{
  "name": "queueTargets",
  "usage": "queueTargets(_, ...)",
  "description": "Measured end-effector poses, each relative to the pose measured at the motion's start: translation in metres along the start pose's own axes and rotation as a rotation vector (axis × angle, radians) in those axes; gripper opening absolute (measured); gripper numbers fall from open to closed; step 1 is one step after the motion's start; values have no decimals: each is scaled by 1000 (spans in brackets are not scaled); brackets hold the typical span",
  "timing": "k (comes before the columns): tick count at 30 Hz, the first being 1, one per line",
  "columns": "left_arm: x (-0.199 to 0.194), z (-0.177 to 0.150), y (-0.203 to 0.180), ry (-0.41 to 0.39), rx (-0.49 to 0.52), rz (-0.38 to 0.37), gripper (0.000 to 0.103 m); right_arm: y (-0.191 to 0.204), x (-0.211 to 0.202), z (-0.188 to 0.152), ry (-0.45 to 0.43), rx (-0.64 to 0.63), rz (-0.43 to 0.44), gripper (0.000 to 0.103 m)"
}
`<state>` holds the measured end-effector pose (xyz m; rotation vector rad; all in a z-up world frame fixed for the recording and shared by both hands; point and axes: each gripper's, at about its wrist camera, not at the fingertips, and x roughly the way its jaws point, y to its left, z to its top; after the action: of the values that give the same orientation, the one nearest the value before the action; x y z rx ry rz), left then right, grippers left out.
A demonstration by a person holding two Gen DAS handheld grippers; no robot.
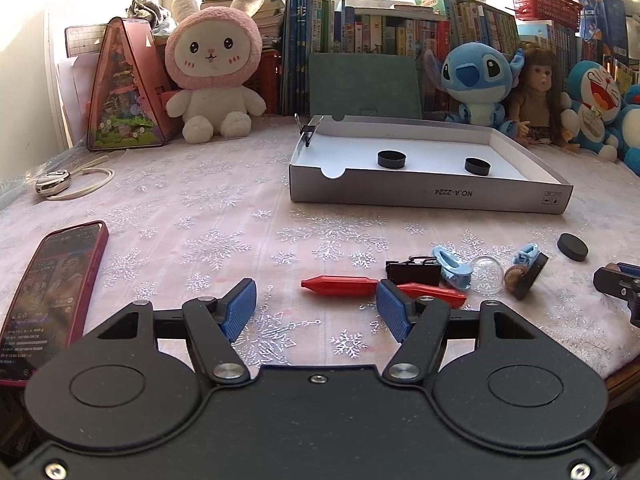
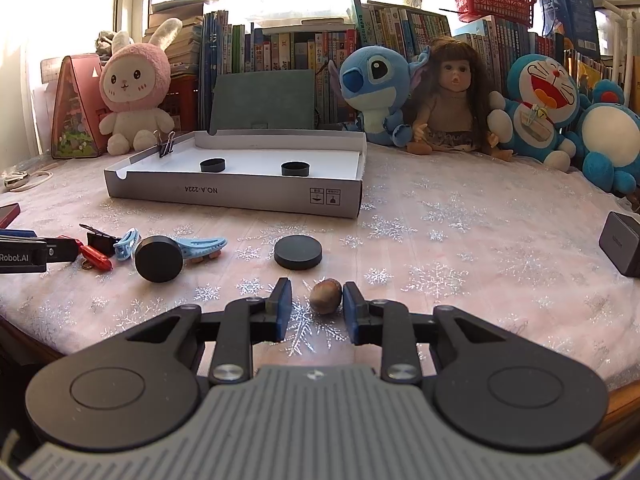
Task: Organize rigid objects
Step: 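Grasp the red marker with the left gripper while the right gripper grasps the brown acorn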
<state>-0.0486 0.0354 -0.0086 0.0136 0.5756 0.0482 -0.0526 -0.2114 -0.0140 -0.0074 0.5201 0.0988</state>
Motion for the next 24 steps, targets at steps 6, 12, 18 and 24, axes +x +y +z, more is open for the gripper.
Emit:
queueTargets(6,5,0,-6,-3,-3,-2,64,0,0,0,-1,-2,3,33)
queueTargets(12,4,-1,-7,-14,3,9,42,3,0,0,-3,-7,8,26)
queueTargets(18,0,7,0,-21,-22,15,42,6,-2,5,-26,-17,13,20)
queueTargets(24,2,29,-2,-31,2,23,42,3,5,22,-21,4,17,20)
